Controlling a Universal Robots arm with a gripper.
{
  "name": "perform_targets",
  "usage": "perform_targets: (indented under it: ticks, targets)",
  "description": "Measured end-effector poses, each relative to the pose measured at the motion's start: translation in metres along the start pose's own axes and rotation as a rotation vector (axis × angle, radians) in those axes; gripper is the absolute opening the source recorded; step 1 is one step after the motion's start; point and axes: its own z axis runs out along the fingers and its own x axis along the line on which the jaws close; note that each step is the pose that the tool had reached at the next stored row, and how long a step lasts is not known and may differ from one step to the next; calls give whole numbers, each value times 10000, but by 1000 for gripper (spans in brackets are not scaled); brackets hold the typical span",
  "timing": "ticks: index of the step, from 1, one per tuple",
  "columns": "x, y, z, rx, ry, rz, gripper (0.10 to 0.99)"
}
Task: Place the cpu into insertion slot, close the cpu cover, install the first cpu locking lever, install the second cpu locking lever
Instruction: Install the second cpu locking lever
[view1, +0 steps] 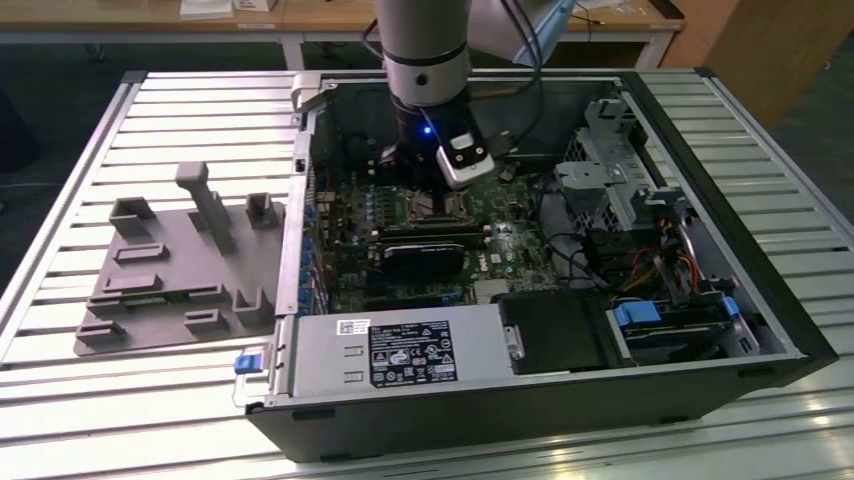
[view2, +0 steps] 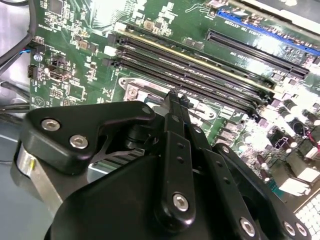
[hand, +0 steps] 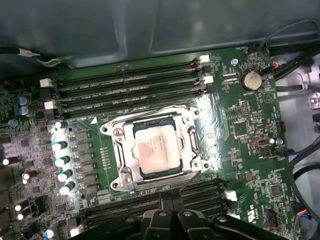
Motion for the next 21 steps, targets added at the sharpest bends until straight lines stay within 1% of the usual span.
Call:
perform_targets:
  ticks: [3,11,15,17,21]
  targets:
    - [28,-18,1,-10,-3,-9,106]
    - [31,-19,3,-10,-3,-14,106]
    - [43,-24,20,-18,-1,-12,106]
    - [64,-32,28,-52,6,-8,106]
    - [99,-67,39,-201,38,11,106]
